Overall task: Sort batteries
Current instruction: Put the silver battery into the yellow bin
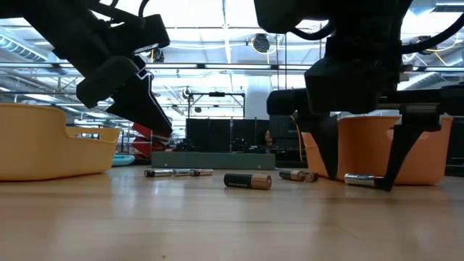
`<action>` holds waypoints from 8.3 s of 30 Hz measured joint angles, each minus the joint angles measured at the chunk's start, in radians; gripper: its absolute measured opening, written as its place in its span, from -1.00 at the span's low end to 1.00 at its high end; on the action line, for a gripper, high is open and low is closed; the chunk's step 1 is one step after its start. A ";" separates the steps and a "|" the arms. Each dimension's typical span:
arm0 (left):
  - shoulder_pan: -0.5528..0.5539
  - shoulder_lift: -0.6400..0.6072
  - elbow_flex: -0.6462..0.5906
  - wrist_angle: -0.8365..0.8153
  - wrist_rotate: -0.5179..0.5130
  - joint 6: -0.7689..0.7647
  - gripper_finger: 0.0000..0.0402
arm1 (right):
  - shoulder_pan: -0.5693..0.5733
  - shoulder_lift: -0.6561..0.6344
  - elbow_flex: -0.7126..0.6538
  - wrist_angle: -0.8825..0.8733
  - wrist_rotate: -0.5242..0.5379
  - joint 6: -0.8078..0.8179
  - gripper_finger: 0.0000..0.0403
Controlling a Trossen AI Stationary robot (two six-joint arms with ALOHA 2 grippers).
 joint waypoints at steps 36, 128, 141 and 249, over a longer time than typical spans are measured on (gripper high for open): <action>0.005 0.000 0.001 -0.007 0.040 0.032 -0.19 | -0.011 -0.002 0.086 -0.071 -0.062 0.233 0.69; 0.008 0.000 0.001 -0.007 0.086 0.051 -0.19 | -0.039 0.137 0.144 -0.250 -0.052 0.147 -0.06; 0.008 0.000 0.001 -0.007 0.086 0.052 -0.19 | -0.044 0.094 0.255 -0.267 -0.024 0.186 -0.06; 0.619 -0.189 -0.198 0.565 0.415 0.739 -0.04 | -0.569 -0.451 -0.486 0.077 -0.187 0.912 0.12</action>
